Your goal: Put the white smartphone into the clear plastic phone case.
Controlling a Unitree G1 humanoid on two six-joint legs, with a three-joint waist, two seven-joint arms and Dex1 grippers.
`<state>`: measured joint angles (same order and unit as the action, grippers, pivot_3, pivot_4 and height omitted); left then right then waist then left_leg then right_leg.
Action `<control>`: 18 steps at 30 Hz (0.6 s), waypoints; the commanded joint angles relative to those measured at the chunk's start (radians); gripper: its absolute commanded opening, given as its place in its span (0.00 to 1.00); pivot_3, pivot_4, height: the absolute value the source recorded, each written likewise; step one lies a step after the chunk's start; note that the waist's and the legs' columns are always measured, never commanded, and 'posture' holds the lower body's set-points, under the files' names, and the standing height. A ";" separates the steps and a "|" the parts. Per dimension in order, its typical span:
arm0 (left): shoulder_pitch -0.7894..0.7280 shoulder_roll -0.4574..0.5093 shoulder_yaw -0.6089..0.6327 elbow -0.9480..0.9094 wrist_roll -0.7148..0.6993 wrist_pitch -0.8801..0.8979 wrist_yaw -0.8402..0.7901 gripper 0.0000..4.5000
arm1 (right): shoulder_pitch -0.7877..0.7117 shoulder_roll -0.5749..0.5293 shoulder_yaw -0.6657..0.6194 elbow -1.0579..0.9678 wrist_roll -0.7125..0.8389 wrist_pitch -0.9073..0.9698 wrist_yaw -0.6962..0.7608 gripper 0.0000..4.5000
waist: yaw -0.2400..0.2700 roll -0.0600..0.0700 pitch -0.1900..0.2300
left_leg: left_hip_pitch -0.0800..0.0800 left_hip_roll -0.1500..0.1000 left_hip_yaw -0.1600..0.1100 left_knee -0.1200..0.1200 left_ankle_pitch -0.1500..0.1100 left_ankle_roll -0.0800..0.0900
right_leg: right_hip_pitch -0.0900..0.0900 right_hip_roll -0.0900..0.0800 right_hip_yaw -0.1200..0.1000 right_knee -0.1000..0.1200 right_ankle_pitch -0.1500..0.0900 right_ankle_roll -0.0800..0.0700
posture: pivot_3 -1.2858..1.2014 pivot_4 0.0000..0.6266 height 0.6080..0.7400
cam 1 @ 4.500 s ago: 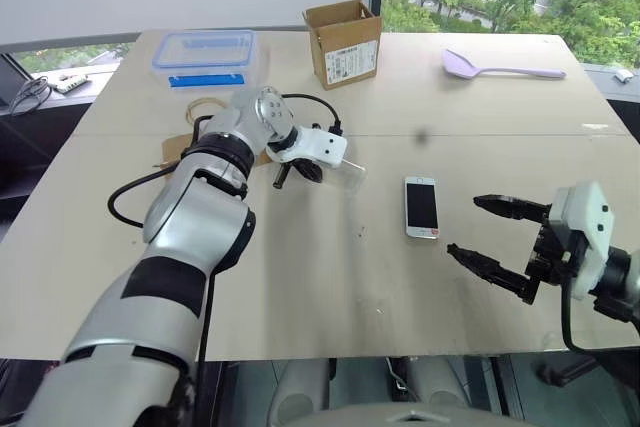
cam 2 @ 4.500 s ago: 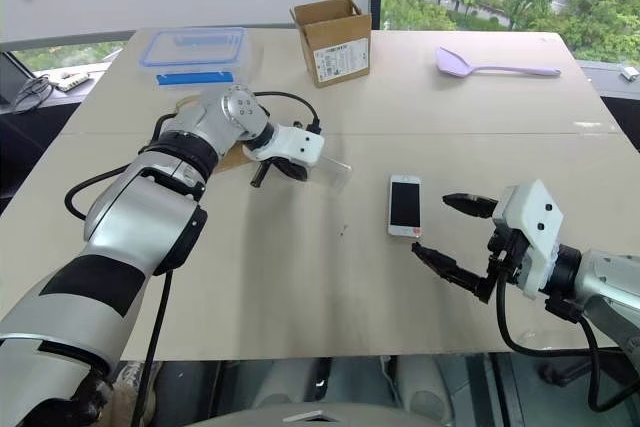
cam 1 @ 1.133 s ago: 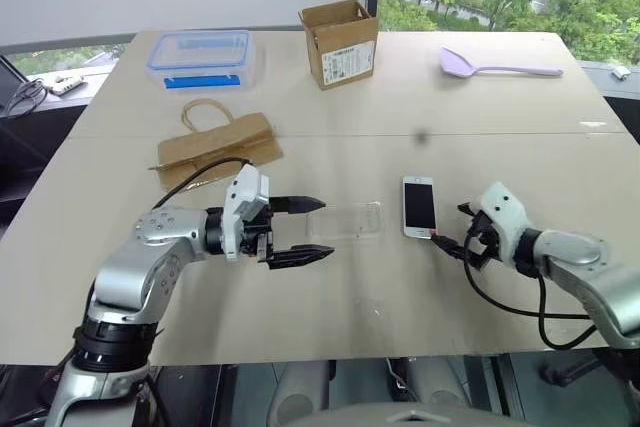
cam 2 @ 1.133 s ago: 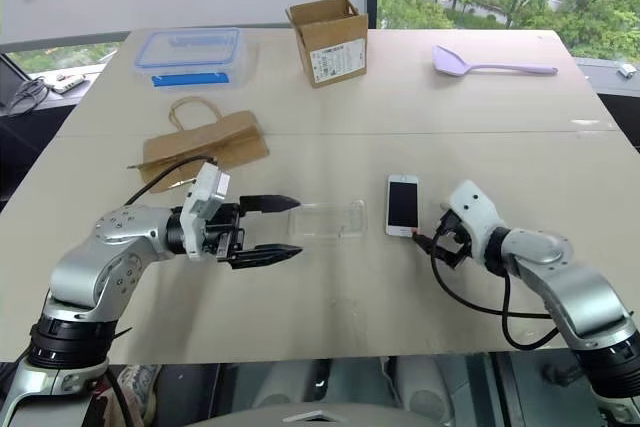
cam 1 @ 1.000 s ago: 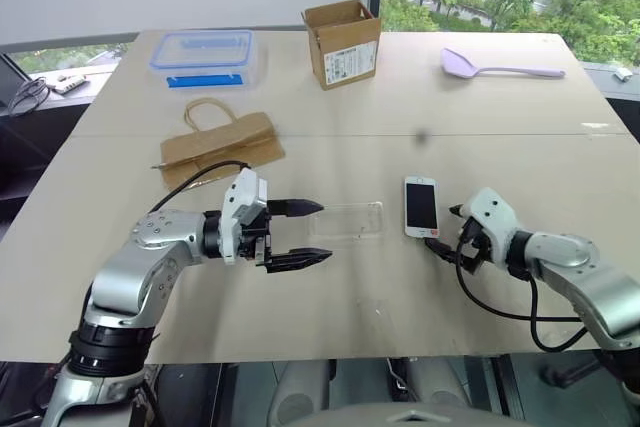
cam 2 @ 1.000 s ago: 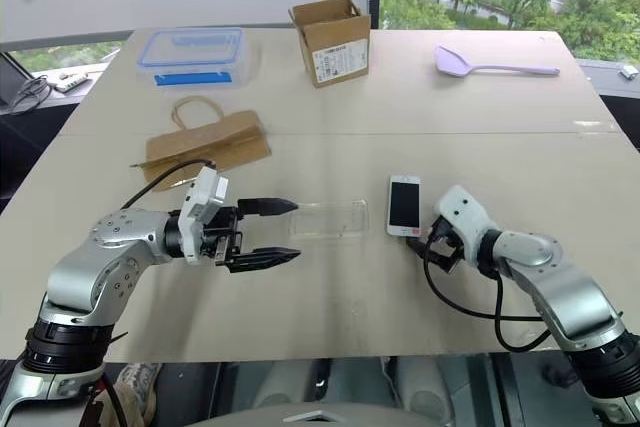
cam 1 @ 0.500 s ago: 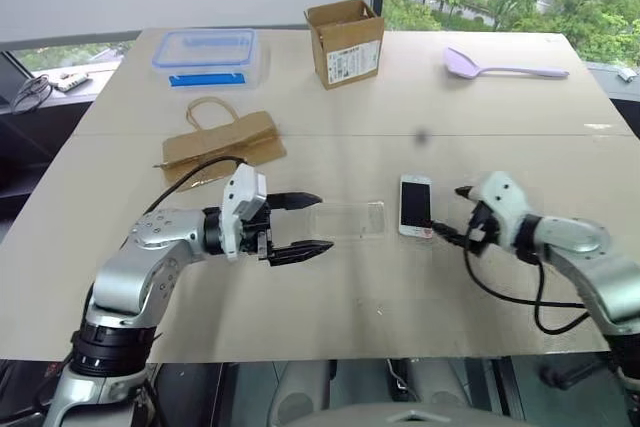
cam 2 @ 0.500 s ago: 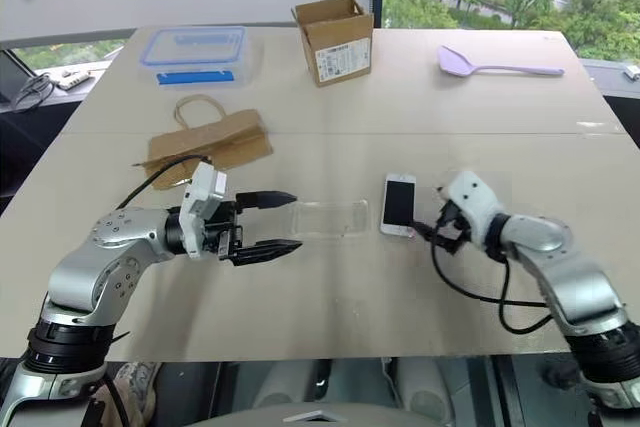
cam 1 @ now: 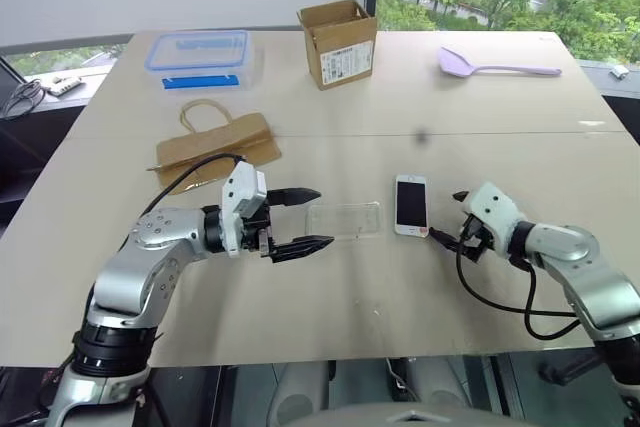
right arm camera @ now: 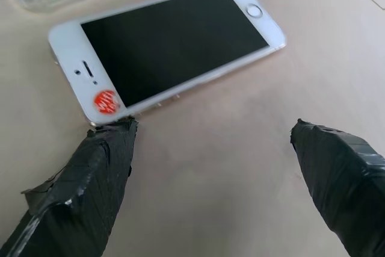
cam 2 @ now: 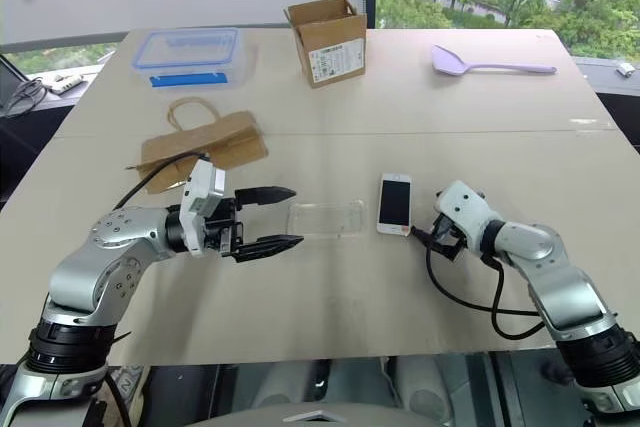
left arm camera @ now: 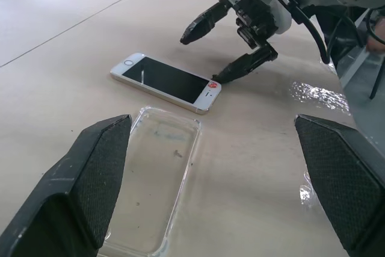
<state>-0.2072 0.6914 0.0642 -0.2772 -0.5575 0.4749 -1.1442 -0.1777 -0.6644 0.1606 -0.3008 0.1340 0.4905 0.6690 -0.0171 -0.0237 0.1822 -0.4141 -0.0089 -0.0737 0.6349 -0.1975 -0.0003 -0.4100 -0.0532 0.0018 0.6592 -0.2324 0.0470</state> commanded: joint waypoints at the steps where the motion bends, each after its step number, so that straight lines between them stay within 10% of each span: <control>1: 0.001 0.022 -0.003 -0.033 0.027 0.004 0.044 0.99 | -0.009 0.038 0.028 -0.038 0.007 -0.011 0.011 1.00 | 0.000 0.000 0.000 | 0.000 0.000 0.000 0.000 0.000 0.000 | 0.000 0.001 0.000 0.000 0.000 0.000 | 0.52 0.24 1.00; 18: -0.052 0.003 -0.031 -0.020 0.017 0.036 0.089 0.99 | -0.310 -0.011 -0.066 0.200 0.111 -0.009 0.205 1.00 | 0.001 0.001 0.001 | 0.000 0.000 0.000 0.000 0.000 0.000 | 0.000 0.000 0.000 0.000 0.000 0.000 | 0.52 0.24 1.00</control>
<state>-0.2527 0.6930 0.0274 -0.2757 -0.5340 0.5310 -1.0506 -0.4233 -0.6708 0.0849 -0.1554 0.2662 0.4587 0.8693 -0.0161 -0.0228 0.1828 -0.4138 -0.0091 -0.0729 0.6350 -0.1975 -0.0003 -0.4101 -0.0529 0.0023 0.6596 -0.2322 0.0467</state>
